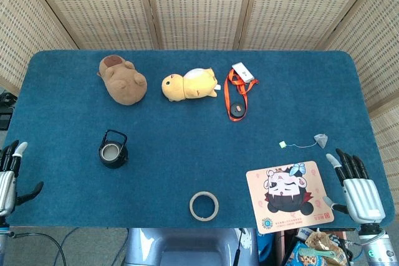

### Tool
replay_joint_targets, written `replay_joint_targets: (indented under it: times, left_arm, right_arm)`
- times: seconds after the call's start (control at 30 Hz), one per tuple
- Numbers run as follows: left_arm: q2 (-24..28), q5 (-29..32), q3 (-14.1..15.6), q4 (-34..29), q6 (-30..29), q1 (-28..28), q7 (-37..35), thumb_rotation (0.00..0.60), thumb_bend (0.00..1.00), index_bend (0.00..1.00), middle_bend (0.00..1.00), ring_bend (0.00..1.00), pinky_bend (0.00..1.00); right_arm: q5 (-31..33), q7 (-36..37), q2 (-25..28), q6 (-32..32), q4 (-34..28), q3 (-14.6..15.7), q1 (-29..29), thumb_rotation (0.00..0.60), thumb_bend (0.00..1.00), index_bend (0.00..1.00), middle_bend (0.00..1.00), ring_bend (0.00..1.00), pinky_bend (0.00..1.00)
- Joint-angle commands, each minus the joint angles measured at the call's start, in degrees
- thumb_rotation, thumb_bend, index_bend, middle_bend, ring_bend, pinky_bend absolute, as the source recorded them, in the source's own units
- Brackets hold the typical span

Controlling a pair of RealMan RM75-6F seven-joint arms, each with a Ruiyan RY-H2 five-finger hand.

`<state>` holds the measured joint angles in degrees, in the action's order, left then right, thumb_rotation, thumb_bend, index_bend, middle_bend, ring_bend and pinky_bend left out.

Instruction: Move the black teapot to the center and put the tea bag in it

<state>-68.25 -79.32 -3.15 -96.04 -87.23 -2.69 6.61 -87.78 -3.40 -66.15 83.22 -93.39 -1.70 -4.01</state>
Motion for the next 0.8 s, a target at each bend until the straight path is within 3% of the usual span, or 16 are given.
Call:
replay_joint_targets:
  times: [0.03,0.37,0.8]
  left_arm:
    - [0.0,0.0,0.0,-0.1,0.1,0.0,0.1,0.600,0.26,0.00,0.00,0.00,0.00]
    - [0.5,-0.5,-0.3,-0.7,0.4,-0.2,0.3,0.600,0.26,0.04,0.00,0.00,0.00]
    - [1.8,-0.8,-2.0,0.0,7.0,-5.2,0.5,0.600,0.26,0.12,0.00,0.00,0.00]
  right_arm:
    - [0.1,0.1,0.0,-0.1,0.1,0.0,-0.1,0.600,0.14,0.00,0.01,0.00,0.00]
    - [0.1,0.8,-0.2,0.0,0.6,0.0,-0.1,0.600,0.14,0.00,0.01,0.00,0.00]
    - [0.4,1.1,0.1,0.7,0.8,0.1,0.4,0.600,0.14,0.00,0.01,0.00,0.00]
